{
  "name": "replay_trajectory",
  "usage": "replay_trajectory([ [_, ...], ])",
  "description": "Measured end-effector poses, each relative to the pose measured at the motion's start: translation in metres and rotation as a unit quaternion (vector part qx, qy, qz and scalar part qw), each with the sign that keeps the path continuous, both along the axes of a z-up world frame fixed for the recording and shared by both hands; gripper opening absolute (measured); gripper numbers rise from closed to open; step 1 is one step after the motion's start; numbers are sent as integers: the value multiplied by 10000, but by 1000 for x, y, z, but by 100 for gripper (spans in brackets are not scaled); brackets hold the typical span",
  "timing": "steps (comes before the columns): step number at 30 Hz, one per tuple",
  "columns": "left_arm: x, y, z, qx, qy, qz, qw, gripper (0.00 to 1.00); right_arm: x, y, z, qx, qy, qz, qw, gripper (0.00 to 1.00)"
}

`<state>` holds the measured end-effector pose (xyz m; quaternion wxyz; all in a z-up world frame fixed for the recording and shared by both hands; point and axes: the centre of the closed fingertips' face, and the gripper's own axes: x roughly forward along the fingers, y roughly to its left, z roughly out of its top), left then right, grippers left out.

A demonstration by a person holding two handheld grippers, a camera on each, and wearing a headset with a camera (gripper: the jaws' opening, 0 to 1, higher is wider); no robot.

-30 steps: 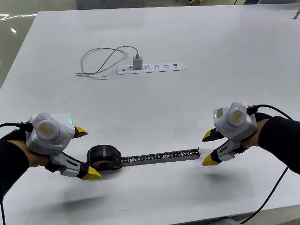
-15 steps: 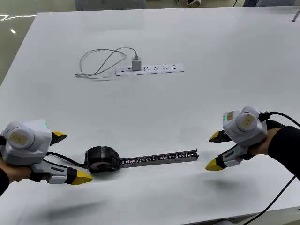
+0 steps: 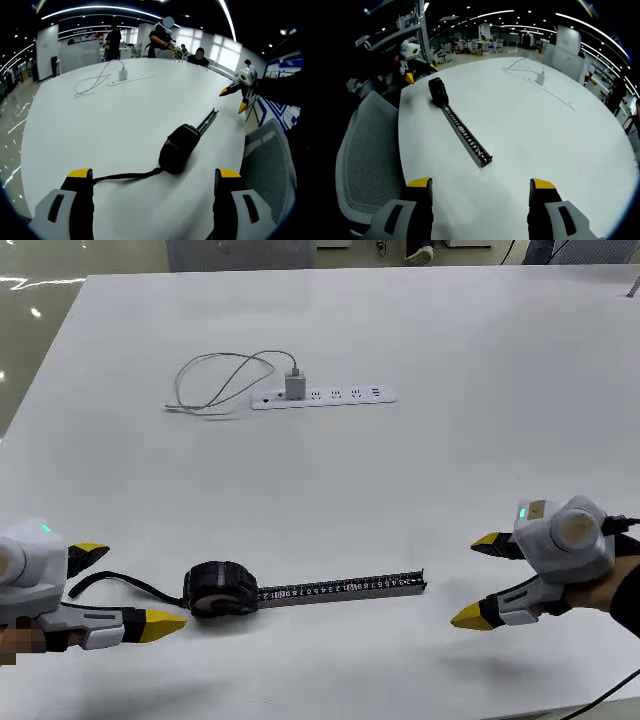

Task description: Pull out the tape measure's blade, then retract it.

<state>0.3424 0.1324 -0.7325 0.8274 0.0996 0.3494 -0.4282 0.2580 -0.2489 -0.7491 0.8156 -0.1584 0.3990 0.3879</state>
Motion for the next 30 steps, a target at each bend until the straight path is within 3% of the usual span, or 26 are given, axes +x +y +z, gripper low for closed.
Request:
replay_trajectory([
  [4, -2, 10, 3, -10, -157, 153, 9998, 99, -5, -5, 0, 42, -76, -121, 9999, 81],
  [12, -13, 14, 5, -40, -196, 205, 9996, 99, -10, -5, 16, 301, -330, -365, 9983, 88],
  [14, -15, 16, 5, -90, -127, 351, 9993, 99, -10, -10, 16, 292, -374, -421, 9980, 90],
  [17, -19, 10, 12, -405, -224, 296, 9985, 99, -11, -11, 21, 472, -406, -563, 9965, 97],
  [22, -24, 12, 9, -198, -320, 355, 9987, 99, -16, -17, 27, 551, -630, -678, 9942, 99],
  [27, -29, 18, 9, -123, -417, 373, 9984, 99, -25, -20, 22, 592, -579, -737, 9938, 99],
  [30, -34, 21, 6, -115, -410, 351, 9985, 99, -31, -25, 21, 466, -657, -808, 9935, 99],
])
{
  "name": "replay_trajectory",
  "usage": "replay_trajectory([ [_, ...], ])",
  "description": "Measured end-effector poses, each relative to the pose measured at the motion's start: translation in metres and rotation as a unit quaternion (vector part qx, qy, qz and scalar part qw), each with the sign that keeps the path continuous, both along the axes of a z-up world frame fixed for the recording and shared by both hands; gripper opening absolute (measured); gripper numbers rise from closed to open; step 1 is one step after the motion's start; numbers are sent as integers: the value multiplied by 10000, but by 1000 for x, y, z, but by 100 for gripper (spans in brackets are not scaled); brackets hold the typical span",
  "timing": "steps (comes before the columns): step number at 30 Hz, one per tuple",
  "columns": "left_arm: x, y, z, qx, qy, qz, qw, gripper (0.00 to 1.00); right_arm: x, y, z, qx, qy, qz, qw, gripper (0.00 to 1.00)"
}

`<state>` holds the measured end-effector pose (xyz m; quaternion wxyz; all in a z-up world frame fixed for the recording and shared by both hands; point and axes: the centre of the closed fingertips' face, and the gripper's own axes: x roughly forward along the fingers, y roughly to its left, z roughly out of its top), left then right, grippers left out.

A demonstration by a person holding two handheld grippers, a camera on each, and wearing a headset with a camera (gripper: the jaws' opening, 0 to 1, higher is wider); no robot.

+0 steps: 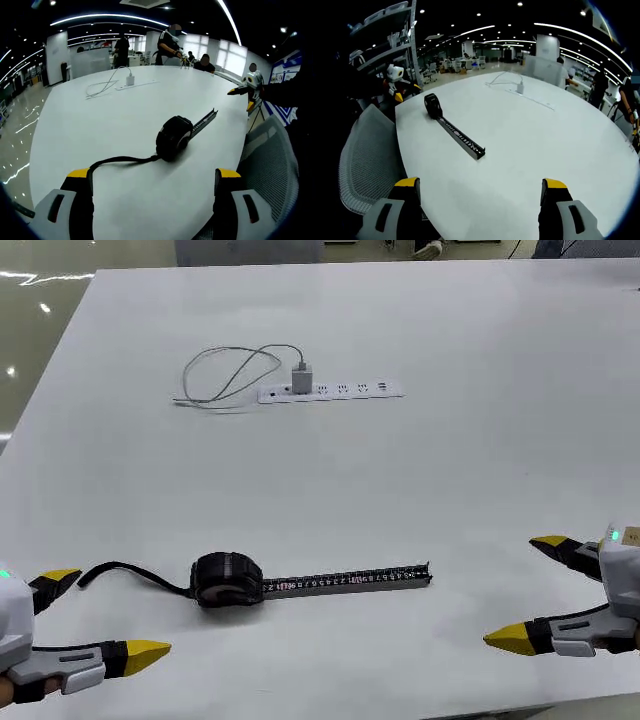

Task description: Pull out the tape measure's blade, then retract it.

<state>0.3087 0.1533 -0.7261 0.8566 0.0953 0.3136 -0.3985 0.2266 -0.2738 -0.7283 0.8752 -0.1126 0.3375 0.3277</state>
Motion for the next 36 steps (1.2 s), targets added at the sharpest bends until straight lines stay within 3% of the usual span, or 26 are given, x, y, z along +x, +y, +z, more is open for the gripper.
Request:
replay_trajectory([
  [8, -9, 3, -5, 0, -58, -59, 10000, 99, -13, -3, -2, -64, -185, -84, 9998, 99],
  [16, -13, 4, 0, 19, -352, -102, 9993, 99, -21, -8, -9, -147, -121, -60, 9998, 99],
  [21, -15, 4, -2, -21, -267, -74, 9996, 99, -19, -14, -5, -216, -186, -148, 9995, 99],
  [36, -10, 2, 3, -38, -311, -92, 9995, 99, -21, -13, -5, -314, -54, -101, 9994, 99],
])
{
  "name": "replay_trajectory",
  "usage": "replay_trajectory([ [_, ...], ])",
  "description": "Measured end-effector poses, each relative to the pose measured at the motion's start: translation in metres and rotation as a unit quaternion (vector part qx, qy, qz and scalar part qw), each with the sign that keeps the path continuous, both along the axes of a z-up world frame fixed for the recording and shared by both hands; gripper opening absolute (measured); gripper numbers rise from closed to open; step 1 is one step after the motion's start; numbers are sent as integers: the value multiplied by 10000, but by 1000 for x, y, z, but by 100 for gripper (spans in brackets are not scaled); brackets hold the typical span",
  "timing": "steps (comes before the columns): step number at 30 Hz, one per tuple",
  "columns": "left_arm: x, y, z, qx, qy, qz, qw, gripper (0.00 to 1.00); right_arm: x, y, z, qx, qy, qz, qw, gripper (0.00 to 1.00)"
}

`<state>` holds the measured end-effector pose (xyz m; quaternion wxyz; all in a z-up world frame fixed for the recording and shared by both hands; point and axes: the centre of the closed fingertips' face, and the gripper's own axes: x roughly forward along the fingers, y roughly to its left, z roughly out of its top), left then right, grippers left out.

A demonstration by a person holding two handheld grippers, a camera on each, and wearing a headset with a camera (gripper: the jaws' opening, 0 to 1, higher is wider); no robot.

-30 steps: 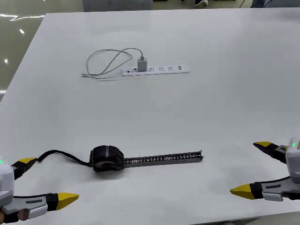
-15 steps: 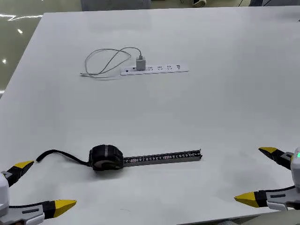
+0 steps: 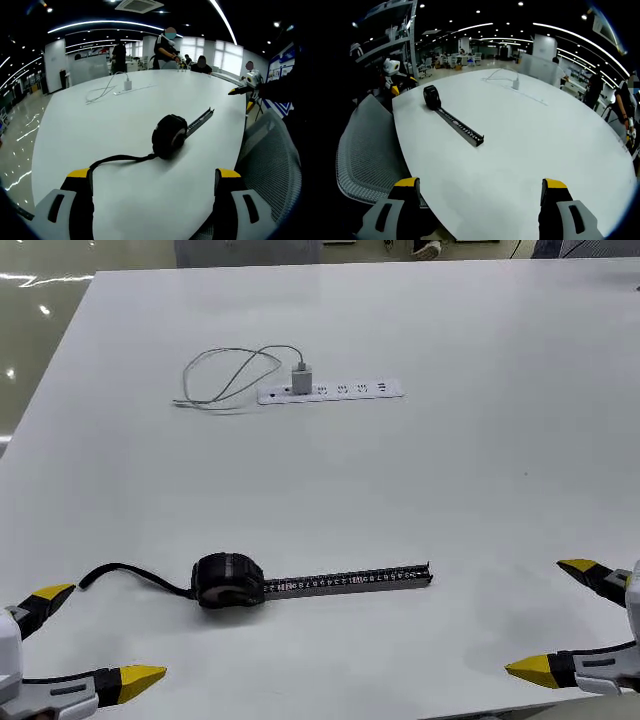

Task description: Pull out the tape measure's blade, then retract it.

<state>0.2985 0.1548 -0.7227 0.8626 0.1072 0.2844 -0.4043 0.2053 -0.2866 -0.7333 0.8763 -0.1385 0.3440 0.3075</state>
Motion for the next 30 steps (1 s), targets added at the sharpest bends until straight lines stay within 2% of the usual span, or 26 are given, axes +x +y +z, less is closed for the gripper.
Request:
replay_trajectory([
  [6, -2, 0, -1, -12, 41, -21, 10000, 99, 1, -1, 3, -10, -8, 25, 10000, 99],
  [11, -2, 0, 0, -8, 15, -16, 10000, 99, -1, 0, 4, -20, 40, 58, 10000, 99],
  [16, 0, -1, 3, 4, -17, -36, 10000, 99, 4, 1, 10, -35, -27, 117, 9999, 99],
  [18, -1, -3, 3, -53, 11, -60, 10000, 99, 5, 1, 11, -19, -16, 116, 9999, 99],
  [23, -2, -4, 1, -9, 35, -81, 10000, 99, 3, 1, 7, -90, 51, 169, 9998, 99],
  [30, -1, -4, -2, -1, 76, -9, 10000, 99, 6, 5, 11, -101, 95, 263, 9996, 99],
])
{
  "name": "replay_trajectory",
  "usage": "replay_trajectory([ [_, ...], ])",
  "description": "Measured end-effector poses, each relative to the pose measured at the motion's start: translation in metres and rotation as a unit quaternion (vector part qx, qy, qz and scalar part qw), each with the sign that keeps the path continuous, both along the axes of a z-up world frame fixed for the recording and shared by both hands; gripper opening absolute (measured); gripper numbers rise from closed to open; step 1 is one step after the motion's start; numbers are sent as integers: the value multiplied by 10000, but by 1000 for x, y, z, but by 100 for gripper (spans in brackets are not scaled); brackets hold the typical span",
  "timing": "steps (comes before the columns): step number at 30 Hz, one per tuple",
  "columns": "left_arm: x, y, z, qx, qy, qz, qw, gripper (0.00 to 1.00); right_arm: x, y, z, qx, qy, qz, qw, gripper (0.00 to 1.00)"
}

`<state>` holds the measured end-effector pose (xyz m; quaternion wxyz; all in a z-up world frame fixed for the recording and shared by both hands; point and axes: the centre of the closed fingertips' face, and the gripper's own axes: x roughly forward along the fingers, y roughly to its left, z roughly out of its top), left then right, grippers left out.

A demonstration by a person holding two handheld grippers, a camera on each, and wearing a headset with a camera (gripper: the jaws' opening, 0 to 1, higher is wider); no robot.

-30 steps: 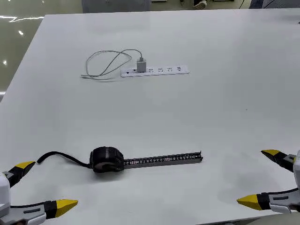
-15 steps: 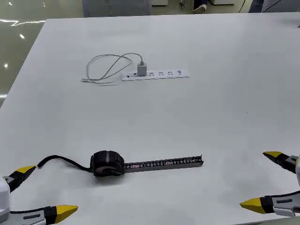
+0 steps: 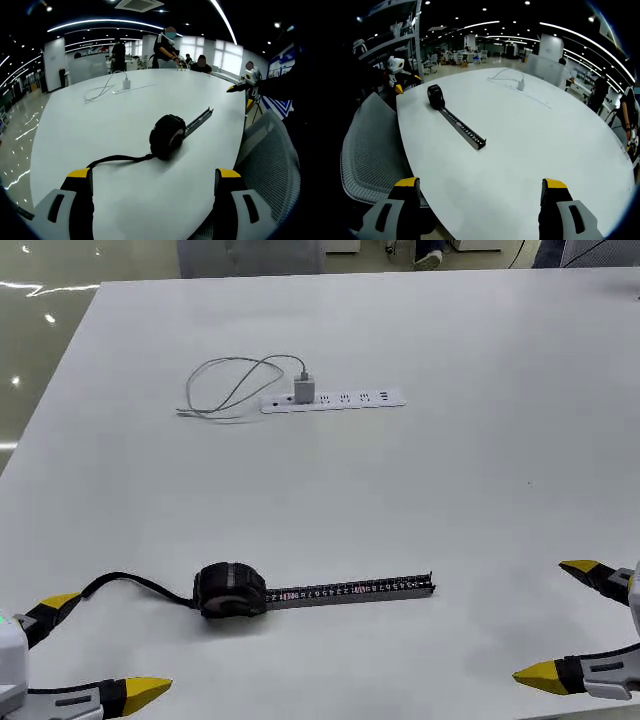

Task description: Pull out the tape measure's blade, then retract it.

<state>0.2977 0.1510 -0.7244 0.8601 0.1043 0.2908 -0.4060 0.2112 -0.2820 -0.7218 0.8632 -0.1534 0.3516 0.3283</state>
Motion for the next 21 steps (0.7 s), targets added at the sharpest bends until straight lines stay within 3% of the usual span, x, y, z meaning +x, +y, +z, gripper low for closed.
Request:
replay_trajectory([
  [10, 7, -14, 7, -66, 3, 199, 9998, 99, 13, 2, 7, -131, 26, 240, 9996, 99],
  [21, 6, -34, 14, -59, -17, 118, 9999, 99, 22, 10, 12, -305, 30, 633, 9975, 99],
])
